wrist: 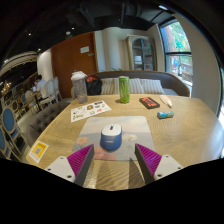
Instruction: Arrange mouse
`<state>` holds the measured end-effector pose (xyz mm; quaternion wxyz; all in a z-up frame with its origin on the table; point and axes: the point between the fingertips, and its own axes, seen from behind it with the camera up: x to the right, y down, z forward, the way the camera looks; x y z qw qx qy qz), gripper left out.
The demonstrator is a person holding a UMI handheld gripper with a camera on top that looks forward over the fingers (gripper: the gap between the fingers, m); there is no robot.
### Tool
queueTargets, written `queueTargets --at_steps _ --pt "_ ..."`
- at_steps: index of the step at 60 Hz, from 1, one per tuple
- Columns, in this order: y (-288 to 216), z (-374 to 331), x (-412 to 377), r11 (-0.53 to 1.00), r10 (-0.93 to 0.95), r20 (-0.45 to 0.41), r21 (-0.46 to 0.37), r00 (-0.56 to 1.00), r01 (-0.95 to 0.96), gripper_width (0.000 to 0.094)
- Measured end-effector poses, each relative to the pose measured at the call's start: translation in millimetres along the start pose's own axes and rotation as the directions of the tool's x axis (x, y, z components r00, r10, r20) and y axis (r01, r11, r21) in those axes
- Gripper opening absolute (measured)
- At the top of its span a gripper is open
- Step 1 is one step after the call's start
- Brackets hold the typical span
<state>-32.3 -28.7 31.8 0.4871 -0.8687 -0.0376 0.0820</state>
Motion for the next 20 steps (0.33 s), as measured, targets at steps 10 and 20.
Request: queueTargets --at_steps 10,20 --pt "25.7 -67.8 31.7 0.998 0.029 -0.044 0.048 0.999 -0.027 0.0838" --pt "60.4 -112.8 61.2 0.992 0.109 -0.096 0.078 0.989 -0.102 0.084"
